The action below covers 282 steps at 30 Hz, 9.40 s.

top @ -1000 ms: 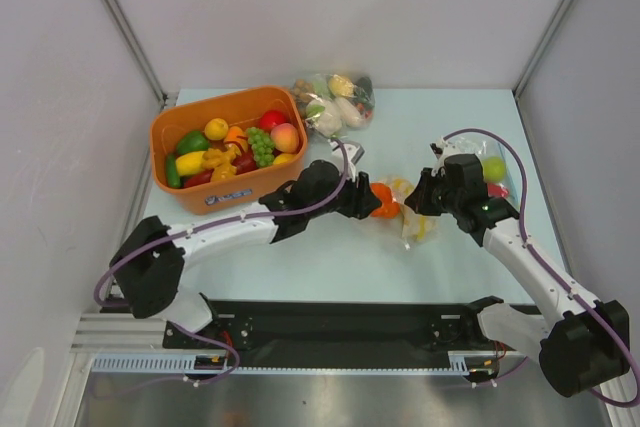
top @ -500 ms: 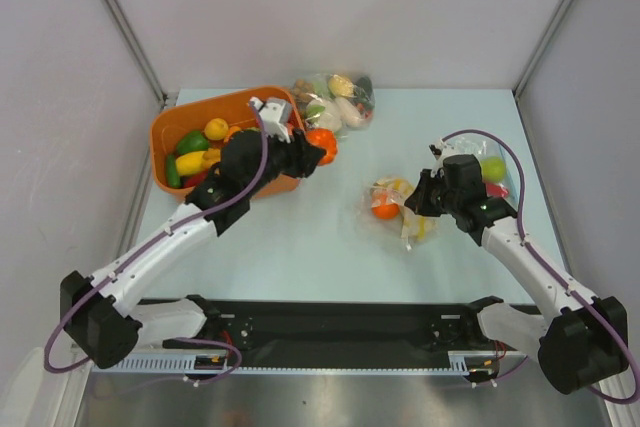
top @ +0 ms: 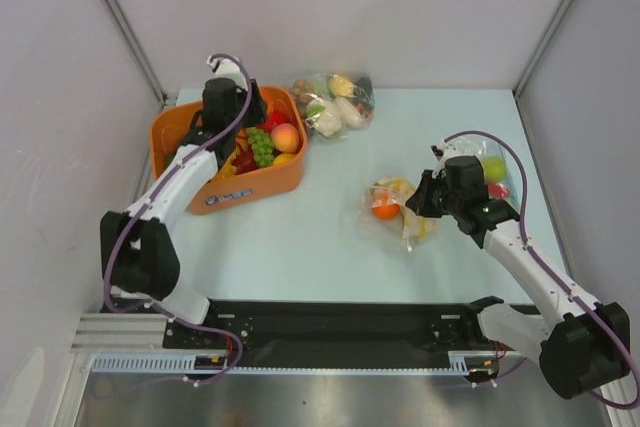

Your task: Open the zip-top bag and remove the fake food

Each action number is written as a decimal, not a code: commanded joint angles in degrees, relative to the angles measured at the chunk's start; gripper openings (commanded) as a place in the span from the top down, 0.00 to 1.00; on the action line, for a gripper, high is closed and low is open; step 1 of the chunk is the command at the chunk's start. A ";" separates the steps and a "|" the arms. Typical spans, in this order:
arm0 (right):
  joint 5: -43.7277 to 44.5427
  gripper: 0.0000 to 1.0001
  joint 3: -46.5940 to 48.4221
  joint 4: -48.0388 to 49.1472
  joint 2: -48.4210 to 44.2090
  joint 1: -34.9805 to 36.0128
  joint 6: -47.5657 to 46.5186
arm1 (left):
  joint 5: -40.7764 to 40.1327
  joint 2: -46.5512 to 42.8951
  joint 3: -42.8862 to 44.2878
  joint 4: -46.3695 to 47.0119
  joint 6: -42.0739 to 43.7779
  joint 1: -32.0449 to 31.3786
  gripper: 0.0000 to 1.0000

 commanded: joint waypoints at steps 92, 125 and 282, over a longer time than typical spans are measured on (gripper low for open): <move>-8.74 0.25 -6.91 11.54 3.34 -14.43 4.20 | 14.79 8.03 -16.76 11.08 -9.25 -25.71 1.00; -14.37 1.00 -10.08 15.69 12.49 -16.11 3.94 | 10.84 -0.15 -17.29 15.57 -5.56 -32.91 0.55; 7.68 0.50 -0.50 -5.05 -11.33 5.50 2.44 | 41.07 5.66 -10.08 20.14 -17.25 -27.64 1.00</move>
